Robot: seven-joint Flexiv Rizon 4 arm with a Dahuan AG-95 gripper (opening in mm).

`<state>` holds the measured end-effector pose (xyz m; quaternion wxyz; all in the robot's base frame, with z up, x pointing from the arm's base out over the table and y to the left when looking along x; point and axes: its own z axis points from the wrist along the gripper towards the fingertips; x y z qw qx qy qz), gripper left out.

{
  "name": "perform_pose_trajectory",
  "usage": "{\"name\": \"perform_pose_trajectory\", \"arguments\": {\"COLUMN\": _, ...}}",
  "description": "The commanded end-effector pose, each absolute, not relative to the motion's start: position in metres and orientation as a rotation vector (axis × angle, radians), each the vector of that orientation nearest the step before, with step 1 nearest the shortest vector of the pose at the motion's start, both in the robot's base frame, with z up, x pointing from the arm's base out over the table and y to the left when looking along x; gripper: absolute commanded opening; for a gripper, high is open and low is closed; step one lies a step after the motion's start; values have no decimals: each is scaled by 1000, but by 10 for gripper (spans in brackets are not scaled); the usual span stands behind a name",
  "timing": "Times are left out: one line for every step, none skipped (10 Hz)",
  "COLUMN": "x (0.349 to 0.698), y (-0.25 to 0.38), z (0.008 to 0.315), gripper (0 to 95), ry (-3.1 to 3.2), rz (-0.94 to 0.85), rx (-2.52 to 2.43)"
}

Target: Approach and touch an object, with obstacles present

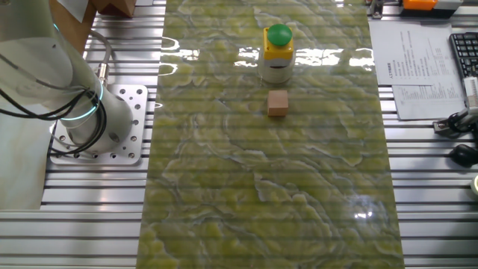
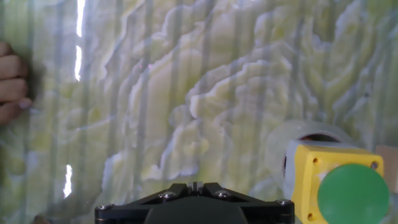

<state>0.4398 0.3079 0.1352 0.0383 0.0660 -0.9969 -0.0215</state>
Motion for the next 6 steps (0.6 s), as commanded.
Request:
{"name": "perform_pose_trajectory", "arguments": {"x": 439, "y": 306, "z": 135, "gripper": 0, "ry": -3068, "rz": -129, "rx": 185}}
{"name": "perform_pose_trajectory", "arguments": {"x": 439, "y": 306, "z": 135, "gripper": 0, "ry": -3062, "rz": -136, "rx": 173}}
{"name": "perform_pose_trajectory", "arguments": {"x": 440, "y": 305, "z": 130, "gripper": 0, "ry": -3041, "rz": -141, "rx": 179}}
{"name": "perform_pose_trajectory", "arguments": {"x": 442, "y": 303, "z": 123, "gripper": 0, "ry": -3040, "rz": -142, "rx": 189}}
{"name": "perform_pose_trajectory", "arguments": {"x": 445, "y": 301, "z": 108, "gripper": 0, "ry": -3040, "rz": -141, "rx": 193}}
{"name": "perform_pose_trajectory", "arguments": {"x": 448, "y": 301, "z": 99, "gripper": 0, "ry": -3041, "rz": -141, "rx": 187}}
